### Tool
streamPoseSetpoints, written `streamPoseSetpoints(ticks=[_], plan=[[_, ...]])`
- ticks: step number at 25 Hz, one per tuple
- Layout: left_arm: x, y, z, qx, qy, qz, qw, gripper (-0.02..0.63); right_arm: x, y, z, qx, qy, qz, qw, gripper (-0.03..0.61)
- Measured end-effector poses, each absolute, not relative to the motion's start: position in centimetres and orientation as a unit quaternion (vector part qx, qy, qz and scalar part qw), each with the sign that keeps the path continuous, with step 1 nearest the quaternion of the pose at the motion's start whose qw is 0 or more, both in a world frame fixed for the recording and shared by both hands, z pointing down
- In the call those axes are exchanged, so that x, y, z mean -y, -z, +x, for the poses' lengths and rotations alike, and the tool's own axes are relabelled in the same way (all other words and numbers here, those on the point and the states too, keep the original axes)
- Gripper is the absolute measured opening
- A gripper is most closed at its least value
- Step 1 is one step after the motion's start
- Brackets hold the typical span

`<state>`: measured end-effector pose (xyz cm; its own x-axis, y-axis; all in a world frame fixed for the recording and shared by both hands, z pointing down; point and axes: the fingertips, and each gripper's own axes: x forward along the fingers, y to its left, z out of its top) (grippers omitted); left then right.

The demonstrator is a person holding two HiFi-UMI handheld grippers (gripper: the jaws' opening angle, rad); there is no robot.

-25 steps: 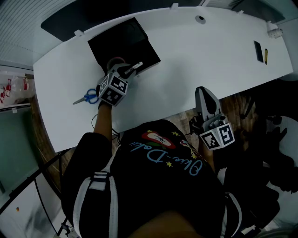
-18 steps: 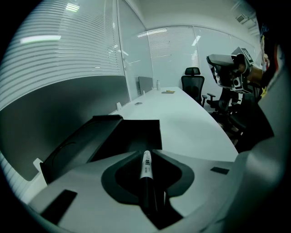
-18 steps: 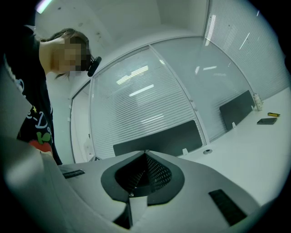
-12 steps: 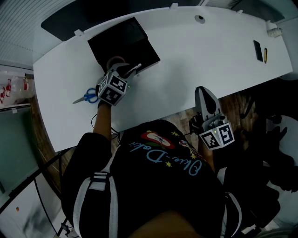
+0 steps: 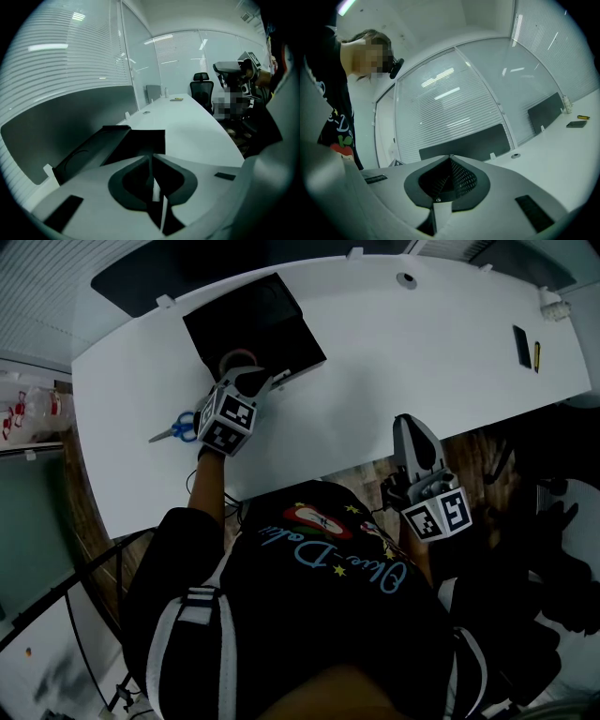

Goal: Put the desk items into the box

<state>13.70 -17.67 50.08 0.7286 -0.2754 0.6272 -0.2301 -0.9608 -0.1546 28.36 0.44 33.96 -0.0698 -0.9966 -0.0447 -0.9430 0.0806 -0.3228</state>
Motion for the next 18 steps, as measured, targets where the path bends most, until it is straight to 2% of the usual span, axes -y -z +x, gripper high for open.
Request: streamPoseSetpoints(ticks=[2,18], plan=[[17.8,-49.3,13.4,-0.148,0.329,-0.932,0.039,0.028,-0.3,-34.0,28.2,-0.727,0.106,-0.666,0.129,0.031],[18.0,-45.4,10.1,-0.211,0.258,-0.942,0.040,0.026,3.6,-34.3,26.2,-0.767,0.094,-0.624,0.114,0.031]])
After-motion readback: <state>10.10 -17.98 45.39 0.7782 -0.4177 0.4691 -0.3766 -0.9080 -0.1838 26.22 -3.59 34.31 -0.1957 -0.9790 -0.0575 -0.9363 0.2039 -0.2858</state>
